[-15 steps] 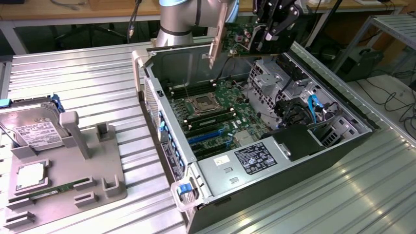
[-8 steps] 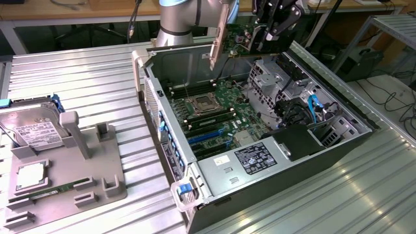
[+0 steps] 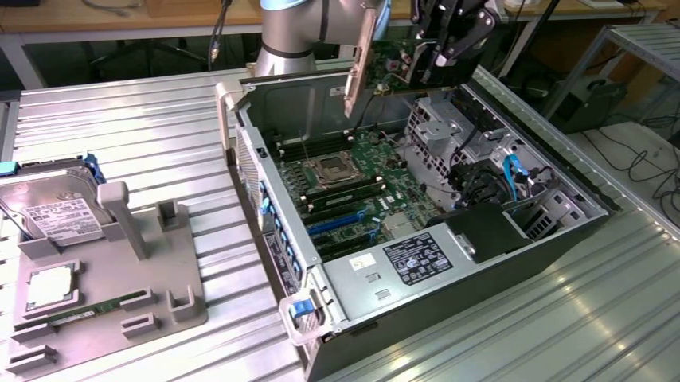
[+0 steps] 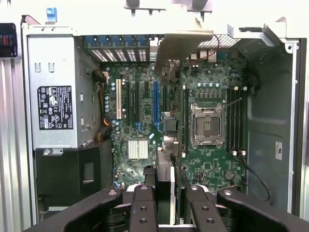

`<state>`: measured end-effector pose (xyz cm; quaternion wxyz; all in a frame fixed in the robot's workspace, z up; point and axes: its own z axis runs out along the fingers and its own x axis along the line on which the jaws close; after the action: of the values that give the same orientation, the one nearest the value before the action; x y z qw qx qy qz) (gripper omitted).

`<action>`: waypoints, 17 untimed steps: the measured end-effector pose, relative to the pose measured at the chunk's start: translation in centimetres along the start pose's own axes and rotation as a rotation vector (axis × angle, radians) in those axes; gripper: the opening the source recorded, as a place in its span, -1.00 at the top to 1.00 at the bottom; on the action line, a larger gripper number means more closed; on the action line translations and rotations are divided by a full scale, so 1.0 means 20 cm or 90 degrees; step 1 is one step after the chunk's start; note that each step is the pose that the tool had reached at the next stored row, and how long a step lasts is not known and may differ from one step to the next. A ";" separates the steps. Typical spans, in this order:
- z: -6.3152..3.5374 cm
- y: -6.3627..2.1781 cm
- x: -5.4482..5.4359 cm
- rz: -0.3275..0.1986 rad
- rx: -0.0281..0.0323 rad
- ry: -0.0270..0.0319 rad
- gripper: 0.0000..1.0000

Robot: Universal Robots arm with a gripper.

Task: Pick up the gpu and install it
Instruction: 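Insert the gpu into the slot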

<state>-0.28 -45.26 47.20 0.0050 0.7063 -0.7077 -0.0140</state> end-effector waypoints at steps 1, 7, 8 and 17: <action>0.000 0.000 0.00 -0.003 0.0000 0.0001 0.44; 0.000 0.000 0.00 -0.024 -0.0003 0.0006 0.44; 0.000 0.000 0.00 -0.027 -0.0003 0.0007 0.44; 0.000 0.000 0.00 -0.056 -0.0007 0.0014 0.44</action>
<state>-0.28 -45.26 47.19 0.0056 0.7370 -0.6757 -0.0138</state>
